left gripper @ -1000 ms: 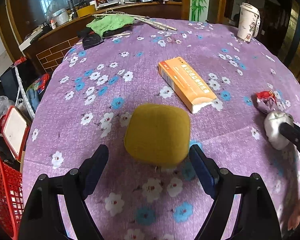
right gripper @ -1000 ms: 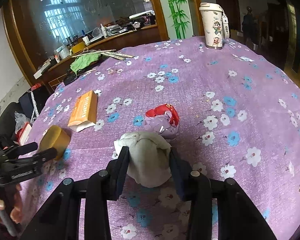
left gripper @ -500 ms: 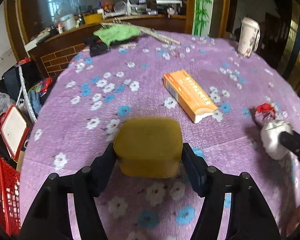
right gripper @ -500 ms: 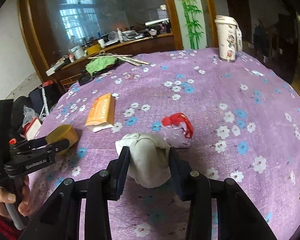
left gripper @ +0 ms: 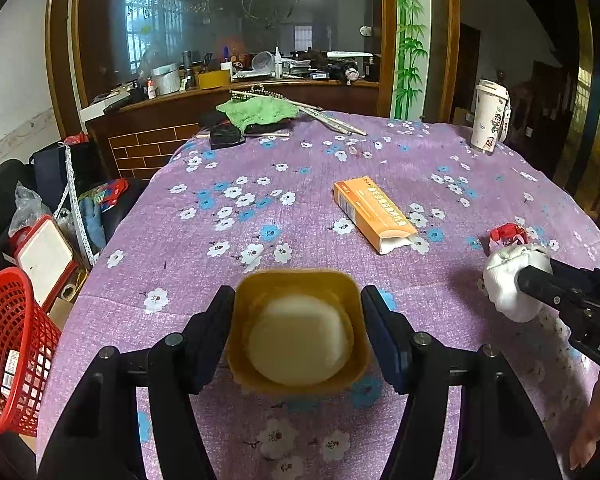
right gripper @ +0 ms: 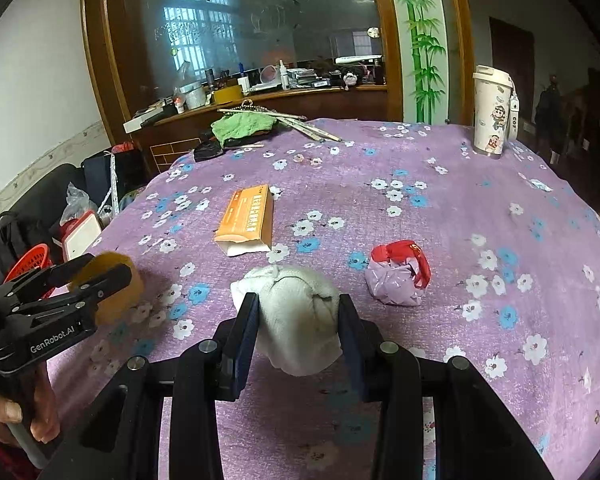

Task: Collect trash
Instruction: 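Hold the yellow container and white bundle lifted above the table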

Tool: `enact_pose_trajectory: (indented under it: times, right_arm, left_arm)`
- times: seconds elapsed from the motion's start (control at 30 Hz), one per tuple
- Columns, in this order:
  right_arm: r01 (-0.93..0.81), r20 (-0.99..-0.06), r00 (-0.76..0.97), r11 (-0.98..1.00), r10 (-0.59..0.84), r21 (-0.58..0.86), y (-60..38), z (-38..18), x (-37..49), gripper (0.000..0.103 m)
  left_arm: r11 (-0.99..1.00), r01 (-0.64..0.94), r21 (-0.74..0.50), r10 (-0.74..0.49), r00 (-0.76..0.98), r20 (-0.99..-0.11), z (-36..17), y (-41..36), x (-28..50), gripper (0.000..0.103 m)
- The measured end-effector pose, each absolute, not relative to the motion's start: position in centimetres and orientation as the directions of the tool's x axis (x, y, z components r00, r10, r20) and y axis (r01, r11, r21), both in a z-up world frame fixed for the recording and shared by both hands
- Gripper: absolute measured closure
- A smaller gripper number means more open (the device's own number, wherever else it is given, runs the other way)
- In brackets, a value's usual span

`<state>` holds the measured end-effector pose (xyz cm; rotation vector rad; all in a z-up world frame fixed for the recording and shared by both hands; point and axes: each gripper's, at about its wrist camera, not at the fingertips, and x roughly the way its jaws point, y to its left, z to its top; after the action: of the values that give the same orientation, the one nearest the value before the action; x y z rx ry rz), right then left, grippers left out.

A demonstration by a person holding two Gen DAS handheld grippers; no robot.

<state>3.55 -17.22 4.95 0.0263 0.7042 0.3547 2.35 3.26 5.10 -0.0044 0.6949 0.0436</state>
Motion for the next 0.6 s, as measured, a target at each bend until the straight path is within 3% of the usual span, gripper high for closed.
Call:
enact_pose_trajectory:
  times: [0.6]
  right_arm:
    - [-0.299, -0.626, 0.714, 0.945, 0.312, 0.13, -17.41, 4.97, 3.49, 0.061]
  left_arm:
    - [0.999, -0.043, 0.005, 0.037, 0.768, -0.64, 4.66, 3.6, 2.45, 0.041]
